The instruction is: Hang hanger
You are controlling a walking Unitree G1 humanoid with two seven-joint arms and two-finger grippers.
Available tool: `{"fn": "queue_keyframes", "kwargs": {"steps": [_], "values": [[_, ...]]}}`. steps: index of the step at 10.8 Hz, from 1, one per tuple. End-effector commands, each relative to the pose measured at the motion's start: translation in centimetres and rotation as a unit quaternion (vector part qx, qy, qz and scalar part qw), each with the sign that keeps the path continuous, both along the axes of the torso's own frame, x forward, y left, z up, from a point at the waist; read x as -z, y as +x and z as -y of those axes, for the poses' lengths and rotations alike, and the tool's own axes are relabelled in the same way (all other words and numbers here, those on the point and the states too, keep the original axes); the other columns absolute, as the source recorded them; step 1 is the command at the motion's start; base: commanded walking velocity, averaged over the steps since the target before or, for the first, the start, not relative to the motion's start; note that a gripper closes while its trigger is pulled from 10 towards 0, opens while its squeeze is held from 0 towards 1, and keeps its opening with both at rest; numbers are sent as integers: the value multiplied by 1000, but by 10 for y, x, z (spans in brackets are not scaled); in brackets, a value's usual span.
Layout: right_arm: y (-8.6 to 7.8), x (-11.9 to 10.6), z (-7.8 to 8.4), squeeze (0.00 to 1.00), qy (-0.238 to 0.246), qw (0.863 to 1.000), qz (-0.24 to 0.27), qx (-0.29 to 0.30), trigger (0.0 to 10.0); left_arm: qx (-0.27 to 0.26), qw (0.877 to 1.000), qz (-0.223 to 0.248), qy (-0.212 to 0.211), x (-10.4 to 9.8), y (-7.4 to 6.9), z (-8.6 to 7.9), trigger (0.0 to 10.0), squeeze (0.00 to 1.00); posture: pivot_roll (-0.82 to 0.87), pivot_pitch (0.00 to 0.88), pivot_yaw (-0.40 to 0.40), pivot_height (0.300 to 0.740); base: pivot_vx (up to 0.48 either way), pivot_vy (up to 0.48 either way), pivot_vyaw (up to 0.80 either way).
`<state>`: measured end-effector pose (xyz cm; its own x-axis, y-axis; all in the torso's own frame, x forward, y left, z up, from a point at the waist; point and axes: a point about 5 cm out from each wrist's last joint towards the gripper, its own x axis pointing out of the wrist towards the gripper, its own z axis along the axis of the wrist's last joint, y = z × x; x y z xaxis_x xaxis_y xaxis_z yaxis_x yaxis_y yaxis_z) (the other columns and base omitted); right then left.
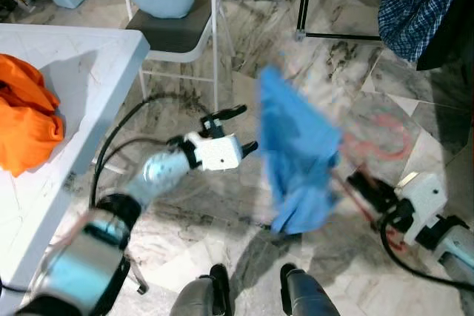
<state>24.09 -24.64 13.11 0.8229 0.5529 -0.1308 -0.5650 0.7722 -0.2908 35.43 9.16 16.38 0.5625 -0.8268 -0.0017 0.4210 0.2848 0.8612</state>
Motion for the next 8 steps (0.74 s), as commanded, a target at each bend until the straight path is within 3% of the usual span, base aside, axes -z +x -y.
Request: {"fn": "queue_keyframes", "kwargs": {"steps": [1, 3, 4, 6, 7, 8], "values": [[-3, -3, -6, 0, 1, 1000, 4, -26, 10000, 2, 1000, 1, 24, 4, -1, -6, 10000, 1000, -262, 272, 148, 740, 0, 0, 0], [-4, -3, -2, 0, -36, 997, -19, -62, 10000, 13, 998, 46, 27, -15, 5, 1, 10000, 1000, -269, 283, 153, 740, 0, 0, 0], [0, -5, -1, 0, -52, 996, -22, -73, 10000, 18, 998, 50, 31, -15, 5, 4, 10000, 1000, -267, 286, 149, 740, 0, 0, 0], [5, -5, 2, 0, -99, 990, -25, -96, 10000, 37, 997, 44, 55, -9, 1, 8, 10000, 1000, -260, 290, 144, 740, 0, 0, 0], [8, -8, 2, 0, -117, 987, -24, -109, 10000, 51, 995, 11, 85, 2, -1, 8, 10000, 1000, -256, 292, 141, 740, 0, 0, 0], [9, -9, 2, 0, -130, 984, -23, -120, 10000, 55, 994, 8, 96, 4, -2, 9, 10000, 1000, -255, 291, 141, 740, 0, 0, 0]]}}
